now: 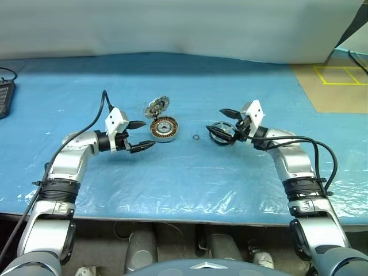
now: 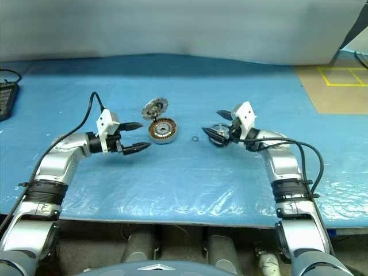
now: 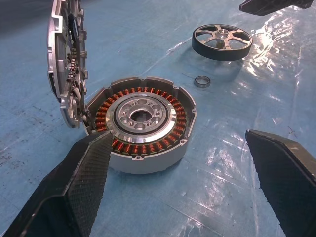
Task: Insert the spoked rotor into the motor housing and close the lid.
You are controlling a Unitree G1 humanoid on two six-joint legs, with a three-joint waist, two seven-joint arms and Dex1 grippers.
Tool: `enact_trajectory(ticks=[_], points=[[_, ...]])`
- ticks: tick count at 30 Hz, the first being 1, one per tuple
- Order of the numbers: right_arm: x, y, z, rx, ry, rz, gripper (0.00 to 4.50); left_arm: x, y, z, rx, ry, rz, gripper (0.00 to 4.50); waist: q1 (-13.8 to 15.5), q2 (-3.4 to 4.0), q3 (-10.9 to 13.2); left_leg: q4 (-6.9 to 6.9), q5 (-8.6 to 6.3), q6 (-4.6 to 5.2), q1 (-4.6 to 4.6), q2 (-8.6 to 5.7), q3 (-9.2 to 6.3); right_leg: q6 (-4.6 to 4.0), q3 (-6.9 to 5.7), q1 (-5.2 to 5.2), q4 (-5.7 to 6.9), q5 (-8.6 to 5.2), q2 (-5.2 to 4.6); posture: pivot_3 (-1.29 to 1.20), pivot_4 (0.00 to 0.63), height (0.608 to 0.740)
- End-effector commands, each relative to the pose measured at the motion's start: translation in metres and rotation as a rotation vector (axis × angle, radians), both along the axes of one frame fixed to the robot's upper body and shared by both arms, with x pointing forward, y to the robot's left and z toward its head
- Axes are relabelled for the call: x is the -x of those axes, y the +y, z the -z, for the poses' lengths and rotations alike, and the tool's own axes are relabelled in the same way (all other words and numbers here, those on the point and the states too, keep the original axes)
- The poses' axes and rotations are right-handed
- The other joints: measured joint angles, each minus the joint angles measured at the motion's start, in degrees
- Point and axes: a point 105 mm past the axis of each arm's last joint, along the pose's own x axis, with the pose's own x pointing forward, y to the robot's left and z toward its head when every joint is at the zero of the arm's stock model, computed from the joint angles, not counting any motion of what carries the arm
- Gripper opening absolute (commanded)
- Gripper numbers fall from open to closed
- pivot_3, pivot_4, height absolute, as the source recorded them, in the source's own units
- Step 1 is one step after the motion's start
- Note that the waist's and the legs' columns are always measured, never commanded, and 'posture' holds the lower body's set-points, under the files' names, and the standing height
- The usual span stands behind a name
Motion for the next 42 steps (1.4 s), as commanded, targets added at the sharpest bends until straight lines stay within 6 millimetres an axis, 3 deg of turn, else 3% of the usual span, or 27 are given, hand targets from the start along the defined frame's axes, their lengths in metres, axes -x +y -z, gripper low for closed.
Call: enact_trajectory(ticks=[1,32,42], points=[[0.003,0.0,-0.012,-0.005,-0.041,-0.009,4.46,-0.002,-0.001,-0.011,0.012,-0.04,0.009,4.5,0.0,0.0,0.0,0.0,0.0,0.0,0.0,0.0,0.0,0.0,0.0,0.0,0.0,0.0,0.0,0.0,0.15,0.74],[0.005,0.011,-0.01,0.046,-0.018,-0.08,4.46,0.0,0.006,-0.015,-0.001,-0.038,0.022,4.5,0.02,0.0,0.0,0.0,0.0,0.0,0.0,0.0,0.0,0.0,0.0,0.0,0.0,0.0,-0.01,0.0,0.15,0.74],[0.004,0.025,-0.022,0.378,-0.039,-0.317,4.46,0.002,0.007,-0.009,0.001,-0.029,0.014,4.5,-0.15,0.0,0.0,0.05,-0.01,0.01,0.04,0.01,0.01,-0.01,0.0,0.0,0.06,0.01,0.02,0.0,0.15,0.74]])
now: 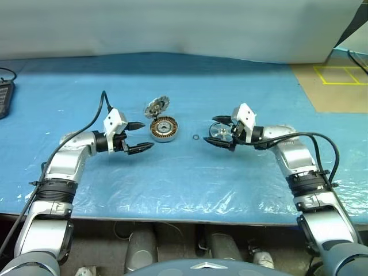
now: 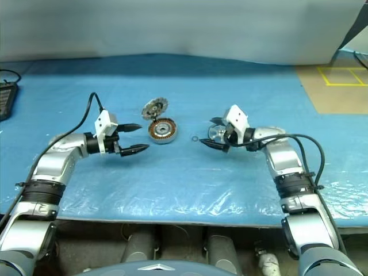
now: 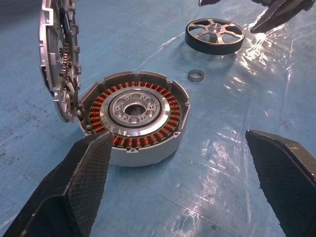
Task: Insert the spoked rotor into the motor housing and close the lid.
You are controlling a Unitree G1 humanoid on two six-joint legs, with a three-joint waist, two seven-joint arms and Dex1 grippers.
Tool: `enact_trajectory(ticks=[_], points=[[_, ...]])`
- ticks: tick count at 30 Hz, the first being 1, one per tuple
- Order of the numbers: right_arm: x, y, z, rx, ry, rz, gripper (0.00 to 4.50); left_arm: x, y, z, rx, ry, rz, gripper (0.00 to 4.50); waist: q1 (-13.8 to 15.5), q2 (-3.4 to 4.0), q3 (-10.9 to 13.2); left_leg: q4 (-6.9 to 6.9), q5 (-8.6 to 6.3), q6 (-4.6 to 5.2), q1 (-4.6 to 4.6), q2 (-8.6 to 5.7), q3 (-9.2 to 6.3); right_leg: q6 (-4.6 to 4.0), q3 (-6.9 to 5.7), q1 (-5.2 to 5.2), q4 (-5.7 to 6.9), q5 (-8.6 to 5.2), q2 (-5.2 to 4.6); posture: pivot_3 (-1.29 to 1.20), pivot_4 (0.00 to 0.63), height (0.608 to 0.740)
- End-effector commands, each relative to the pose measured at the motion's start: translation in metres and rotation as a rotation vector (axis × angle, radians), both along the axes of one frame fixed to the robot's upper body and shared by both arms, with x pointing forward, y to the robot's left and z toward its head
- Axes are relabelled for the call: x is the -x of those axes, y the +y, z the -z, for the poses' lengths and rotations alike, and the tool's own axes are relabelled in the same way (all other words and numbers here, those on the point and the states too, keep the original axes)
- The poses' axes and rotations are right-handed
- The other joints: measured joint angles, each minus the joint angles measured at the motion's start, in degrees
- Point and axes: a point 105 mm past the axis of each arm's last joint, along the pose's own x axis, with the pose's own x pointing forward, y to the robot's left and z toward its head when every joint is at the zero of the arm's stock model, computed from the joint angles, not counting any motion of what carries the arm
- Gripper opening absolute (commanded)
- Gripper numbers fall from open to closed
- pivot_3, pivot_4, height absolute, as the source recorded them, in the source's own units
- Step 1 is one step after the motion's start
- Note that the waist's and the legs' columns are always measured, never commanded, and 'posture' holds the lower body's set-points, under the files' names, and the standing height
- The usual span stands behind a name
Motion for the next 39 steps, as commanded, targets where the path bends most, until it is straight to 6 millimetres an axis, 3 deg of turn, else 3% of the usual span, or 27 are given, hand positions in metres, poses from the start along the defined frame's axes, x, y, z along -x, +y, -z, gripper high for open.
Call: enact_trajectory(ticks=[1,8,11,17,22,35,39], points=[[-0.003,0.013,-0.017,0.128,-0.056,-0.14,4.46,0.0,0.004,-0.009,0.016,-0.038,-0.008,4.5,-0.03,0.0,0.0,0.01,0.0,0.0,0.02,0.0,0.0,-0.01,0.0,0.0,0.03,0.0,0.0,0.0,0.15,0.74],[-0.009,0.071,-0.022,0.399,-0.122,-0.435,4.46,0.005,0.012,0.004,-0.025,-0.017,-0.031,4.5,-0.37,0.0,0.0,0.04,-0.07,0.14,-0.11,0.12,0.02,-0.05,-0.04,-0.11,0.04,-0.02,0.01,0.0,0.15,0.74],[-0.013,0.1,-0.021,0.457,-0.167,-0.5,4.46,0.007,0.015,0.005,-0.029,-0.018,-0.048,4.5,-0.44,0.0,0.0,0.12,0.02,0.33,-0.24,0.2,0.02,-0.1,-0.11,-0.2,0.13,-0.04,0.01,0.0,0.15,0.74],[-0.016,0.132,-0.01,0.49,-0.194,-0.537,4.46,0.017,0.013,0.01,-0.021,-0.003,-0.06,4.5,-0.2,0.01,0.0,0.14,0.0,0.33,-0.31,0.32,0.01,-0.15,-0.2,-0.19,0.1,-0.06,0.0,0.0,0.15,0.74],[-0.023,0.136,0.013,0.507,-0.163,-0.471,4.46,0.019,0.008,0.009,-0.006,0.0,-0.066,4.5,-0.11,0.03,0.01,0.19,-0.1,0.15,-0.29,0.4,0.01,-0.2,-0.26,-0.18,0.19,-0.09,0.01,0.0,0.15,0.74],[-0.029,0.138,0.024,0.492,-0.129,-0.39,4.46,0.024,0.01,0.009,-0.008,0.011,-0.077,4.5,-0.87,0.05,0.03,0.3,-0.1,0.12,-0.15,0.43,0.05,-0.37,-0.25,-0.19,0.55,-0.19,0.01,0.0,0.15,0.74],[-0.024,0.14,0.036,0.554,-0.125,-0.42,4.46,0.025,0.014,0.01,-0.011,0.012,-0.089,4.5,-1.18,0.05,0.03,0.33,-0.1,0.12,-0.12,0.44,0.05,-0.37,-0.25,-0.18,0.58,-0.19,0.01,0.0,0.15,0.74]])
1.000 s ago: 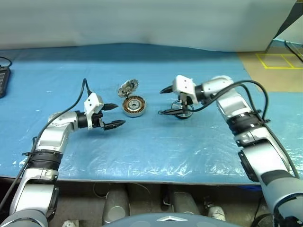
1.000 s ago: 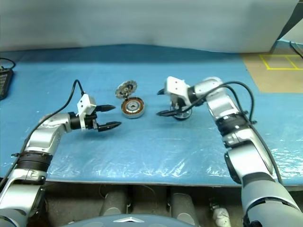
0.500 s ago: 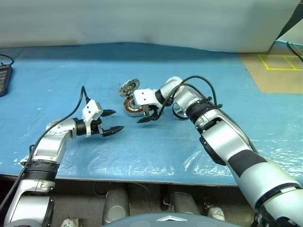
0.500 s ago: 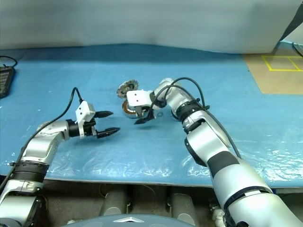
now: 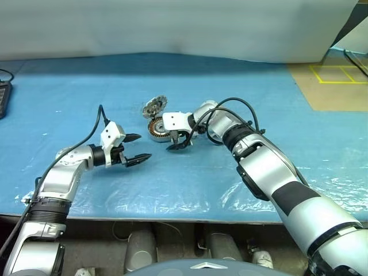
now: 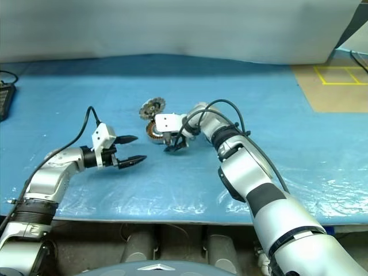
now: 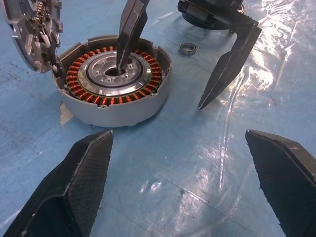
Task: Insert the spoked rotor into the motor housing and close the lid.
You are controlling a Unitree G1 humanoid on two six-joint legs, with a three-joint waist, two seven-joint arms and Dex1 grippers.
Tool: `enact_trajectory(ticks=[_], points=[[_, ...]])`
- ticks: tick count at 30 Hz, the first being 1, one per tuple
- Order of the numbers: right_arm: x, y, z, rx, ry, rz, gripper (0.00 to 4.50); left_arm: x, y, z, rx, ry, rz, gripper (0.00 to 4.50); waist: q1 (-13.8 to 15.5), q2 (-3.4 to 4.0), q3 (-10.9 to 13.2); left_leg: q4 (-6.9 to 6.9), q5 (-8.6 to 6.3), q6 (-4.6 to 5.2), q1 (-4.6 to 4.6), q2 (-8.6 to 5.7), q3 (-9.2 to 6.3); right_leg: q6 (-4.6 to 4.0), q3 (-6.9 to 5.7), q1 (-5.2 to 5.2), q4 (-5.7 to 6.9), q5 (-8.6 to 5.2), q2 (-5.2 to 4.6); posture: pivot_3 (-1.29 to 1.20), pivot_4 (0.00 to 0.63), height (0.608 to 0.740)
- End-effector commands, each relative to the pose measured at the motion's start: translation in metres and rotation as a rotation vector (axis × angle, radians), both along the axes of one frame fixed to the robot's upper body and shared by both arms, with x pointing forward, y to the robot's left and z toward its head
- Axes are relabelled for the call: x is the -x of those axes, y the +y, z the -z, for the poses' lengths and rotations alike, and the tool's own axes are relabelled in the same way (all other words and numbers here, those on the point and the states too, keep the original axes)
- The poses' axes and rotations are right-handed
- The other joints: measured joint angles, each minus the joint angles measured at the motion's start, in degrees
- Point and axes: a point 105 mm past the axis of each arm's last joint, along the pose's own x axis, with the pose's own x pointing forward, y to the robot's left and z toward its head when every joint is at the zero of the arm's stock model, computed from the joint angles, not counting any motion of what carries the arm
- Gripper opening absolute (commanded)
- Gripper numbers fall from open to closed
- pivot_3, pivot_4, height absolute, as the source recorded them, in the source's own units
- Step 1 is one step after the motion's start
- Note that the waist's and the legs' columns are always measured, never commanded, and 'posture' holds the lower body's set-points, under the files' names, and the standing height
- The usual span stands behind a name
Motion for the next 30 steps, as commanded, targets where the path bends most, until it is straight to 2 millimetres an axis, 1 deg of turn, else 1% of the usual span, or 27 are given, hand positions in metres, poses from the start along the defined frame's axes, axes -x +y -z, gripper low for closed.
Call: enact_trajectory(ticks=[1,3,7,9,15,18,22,24,25,27,28,30], points=[[0.002,0.005,0.002,0.052,-0.025,-0.035,4.46,-0.001,0.005,-0.014,0.007,-0.052,-0.013,4.5,-0.11,0.0,0.0,0.0,0.0,0.0,0.01,0.0,0.0,0.0,0.0,0.0,0.01,0.0,0.0,0.0,0.15,0.74],[0.003,0.008,0.003,0.06,-0.038,-0.045,4.46,0.0,0.006,-0.014,0.007,-0.051,-0.016,4.5,-0.21,0.0,0.0,0.0,0.0,0.0,0.04,0.0,0.0,-0.01,0.0,0.01,0.03,0.0,0.0,0.0,0.15,0.74],[0.002,0.017,-0.005,0.046,-0.055,-0.046,4.46,0.002,0.008,-0.013,0.007,-0.049,-0.023,4.5,-0.32,0.01,0.0,0.0,0.0,-0.01,0.07,0.0,0.01,-0.01,0.02,0.02,0.05,-0.01,0.0,0.0,0.15,0.74],[0.001,0.016,-0.004,0.063,-0.061,-0.042,4.46,0.002,0.009,-0.013,0.006,-0.049,-0.024,4.5,-0.41,0.01,0.01,0.0,0.0,-0.01,0.1,0.01,0.02,-0.02,0.02,0.02,0.08,-0.01,0.01,0.0,0.15,0.74],[-0.006,0.01,0.003,0.088,-0.06,0.045,4.46,0.002,0.009,-0.012,0.005,-0.048,-0.022,4.5,-0.37,0.02,0.01,0.0,0.0,-0.02,0.16,0.02,0.05,-0.04,0.03,0.05,0.1,-0.03,0.0,0.0,0.15,0.74],[-0.008,0.007,0.003,0.083,-0.042,0.072,3.88,0.002,0.009,-0.013,0.002,-0.049,-0.022,4.5,-0.34,0.02,0.01,0.0,0.0,-0.02,0.19,0.02,0.06,-0.04,0.05,0.07,0.1,-0.03,0.0,0.0,0.15,0.74],[-0.005,0.005,0.006,0.091,-0.037,0.049,2.61,0.003,0.01,-0.012,0.0,-0.048,-0.023,4.5,-0.23,0.03,0.01,0.0,0.0,-0.02,0.23,0.01,0.06,-0.04,0.05,0.12,0.1,-0.03,0.0,0.0,0.15,0.74],[-0.003,0.005,0.007,0.092,-0.026,0.03,2.61,0.003,0.011,-0.012,-0.003,-0.047,-0.025,4.5,-0.19,0.03,0.01,0.0,-0.01,-0.02,0.23,0.01,0.07,-0.04,0.06,0.13,0.09,-0.03,-0.01,0.0,0.15,0.74],[-0.001,0.006,0.008,0.088,-0.019,0.021,2.38,0.003,0.011,-0.012,-0.002,-0.046,-0.025,4.5,-0.2,0.03,0.01,0.0,0.0,-0.03,0.23,0.01,0.07,-0.04,0.06,0.13,0.09,-0.03,-0.01,0.0,0.15,0.74],[0.002,0.007,0.009,0.076,-0.004,0.003,2.09,0.002,0.011,-0.012,-0.002,-0.047,-0.024,4.5,-0.27,0.02,0.01,-0.01,-0.01,-0.03,0.22,0.01,0.08,-0.04,0.05,0.12,0.08,-0.03,-0.01,0.0,0.15,0.74],[0.004,0.008,0.01,0.071,0.004,-0.005,1.86,0.001,0.011,-0.012,-0.001,-0.047,-0.024,4.5,-0.3,0.02,0.01,-0.01,-0.01,-0.03,0.25,0.02,0.08,-0.04,0.06,0.14,0.08,-0.03,0.0,0.0,0.15,0.74],[0.006,0.008,0.012,0.065,0.018,-0.014,1.76,0.0,0.011,-0.012,-0.002,-0.047,-0.023,4.5,-0.35,0.02,0.01,-0.01,-0.01,-0.03,0.3,0.03,0.09,-0.04,0.06,0.16,0.1,-0.03,0.0,0.0,0.15,0.74]])
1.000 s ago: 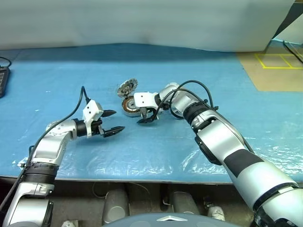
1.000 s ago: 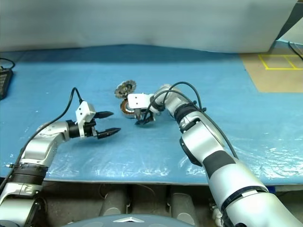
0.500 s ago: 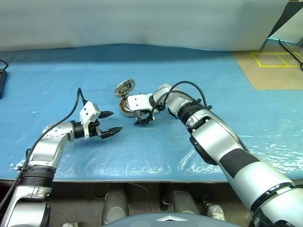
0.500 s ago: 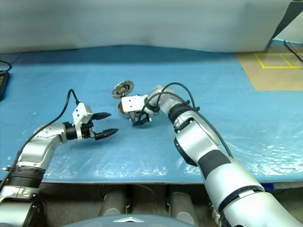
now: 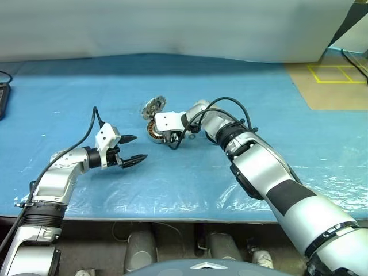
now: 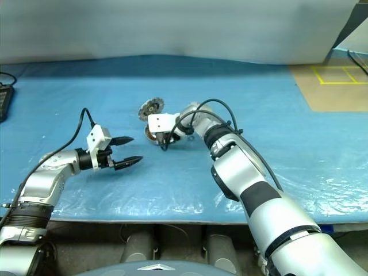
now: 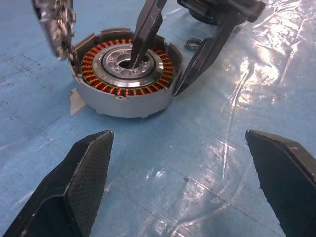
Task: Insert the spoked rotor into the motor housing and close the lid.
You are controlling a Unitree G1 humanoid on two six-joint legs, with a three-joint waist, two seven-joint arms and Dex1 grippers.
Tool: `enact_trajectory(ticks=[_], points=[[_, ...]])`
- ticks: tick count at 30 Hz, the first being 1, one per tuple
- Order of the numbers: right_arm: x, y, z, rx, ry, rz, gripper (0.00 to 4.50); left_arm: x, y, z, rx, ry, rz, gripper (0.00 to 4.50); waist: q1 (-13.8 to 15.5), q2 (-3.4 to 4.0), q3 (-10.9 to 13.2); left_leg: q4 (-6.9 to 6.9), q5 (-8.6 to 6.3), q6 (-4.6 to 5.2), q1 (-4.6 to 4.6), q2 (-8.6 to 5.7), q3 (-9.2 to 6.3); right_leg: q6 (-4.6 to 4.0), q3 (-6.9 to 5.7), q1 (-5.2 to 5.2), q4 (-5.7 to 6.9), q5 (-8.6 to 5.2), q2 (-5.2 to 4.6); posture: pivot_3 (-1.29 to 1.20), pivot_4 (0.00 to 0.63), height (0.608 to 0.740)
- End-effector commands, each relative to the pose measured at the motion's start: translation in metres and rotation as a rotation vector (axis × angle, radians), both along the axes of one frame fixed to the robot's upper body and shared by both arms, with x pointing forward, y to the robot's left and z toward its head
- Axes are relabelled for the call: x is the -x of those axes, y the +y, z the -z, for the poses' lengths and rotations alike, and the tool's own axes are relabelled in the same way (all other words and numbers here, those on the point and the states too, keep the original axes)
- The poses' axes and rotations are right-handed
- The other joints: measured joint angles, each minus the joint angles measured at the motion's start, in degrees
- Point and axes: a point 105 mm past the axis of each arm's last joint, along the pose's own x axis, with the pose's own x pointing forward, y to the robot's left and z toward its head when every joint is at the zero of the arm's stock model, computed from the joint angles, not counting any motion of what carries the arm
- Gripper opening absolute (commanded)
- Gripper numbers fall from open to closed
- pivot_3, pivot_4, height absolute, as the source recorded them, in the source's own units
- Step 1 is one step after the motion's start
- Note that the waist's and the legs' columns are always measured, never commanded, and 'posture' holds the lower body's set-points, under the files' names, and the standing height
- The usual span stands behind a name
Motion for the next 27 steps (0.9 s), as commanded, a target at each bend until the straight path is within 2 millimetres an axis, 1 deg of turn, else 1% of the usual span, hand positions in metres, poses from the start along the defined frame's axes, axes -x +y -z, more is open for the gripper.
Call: enact_trajectory(ticks=[1,5,9,12,15,18,21,24,27], points=[[0.009,-0.002,0.016,0.015,0.063,-0.02,1.75,-0.002,0.002,-0.011,-0.004,-0.043,0.008,4.5,-0.09,0.0,0.0,0.0,0.0,0.0,0.04,0.0,0.01,0.0,0.02,0.0,0.02,0.0,0.0,0.0,0.15,0.74],[0.013,-0.002,0.023,-0.006,0.109,0.001,1.75,-0.004,0.005,-0.012,-0.008,-0.044,0.003,4.5,-0.08,0.01,-0.01,-0.01,0.0,-0.01,0.09,0.01,0.05,-0.01,0.05,0.01,0.04,-0.01,0.01,0.0,0.15,0.74],[0.019,-0.006,0.032,0.015,0.133,-0.02,1.75,-0.004,0.007,-0.01,-0.01,-0.041,0.002,4.5,-0.08,0.01,-0.02,-0.03,0.0,-0.01,0.11,0.01,0.1,-0.01,0.09,0.02,0.03,-0.01,0.01,0.0,0.15,0.74],[0.02,-0.009,0.032,0.006,0.144,-0.019,1.75,-0.005,0.007,-0.01,-0.006,-0.043,0.0,4.5,-0.06,0.01,-0.02,-0.05,-0.01,-0.02,0.14,0.01,0.12,-0.01,0.1,0.02,0.01,-0.01,0.01,0.0,0.15,0.74],[0.024,-0.012,0.028,-0.019,0.175,-0.026,1.75,-0.006,0.008,-0.01,-0.006,-0.047,-0.004,4.5,0.04,0.0,-0.02,-0.07,-0.01,-0.02,0.15,0.0,0.13,-0.01,0.1,0.05,-0.01,-0.01,0.01,0.0,0.15,0.74],[0.032,-0.025,0.023,-0.038,0.189,-0.016,1.75,-0.005,0.01,-0.007,-0.002,-0.046,-0.014,4.5,0.39,-0.01,-0.03,-0.09,-0.01,-0.02,0.13,-0.01,0.12,-0.01,0.09,0.06,-0.07,-0.01,0.01,0.0,0.15,0.74],[0.05,-0.045,0.021,-0.044,0.231,0.023,1.75,-0.003,0.013,-0.003,-0.001,-0.039,-0.023,4.5,1.43,-0.02,-0.04,-0.14,-0.01,-0.01,0.08,-0.04,0.1,0.0,0.08,0.11,-0.2,-0.02,0.01,0.0,0.15,0.74],[0.065,-0.054,0.017,-0.06,0.247,0.072,1.75,-0.001,0.015,0.001,-0.001,-0.032,-0.027,4.5,1.76,-0.03,-0.05,-0.18,-0.01,-0.01,0.11,-0.05,0.1,0.02,0.08,0.18,-0.31,-0.02,0.01,0.0,0.15,0.74],[0.074,-0.055,0.013,-0.089,0.265,0.138,1.75,0.001,0.016,0.004,-0.002,-0.024,-0.025,4.5,1.74,-0.03,-0.05,-0.19,-0.01,-0.01,0.21,-0.03,0.08,0.04,0.08,0.24,-0.31,-0.03,0.02,0.0,0.15,0.74]])
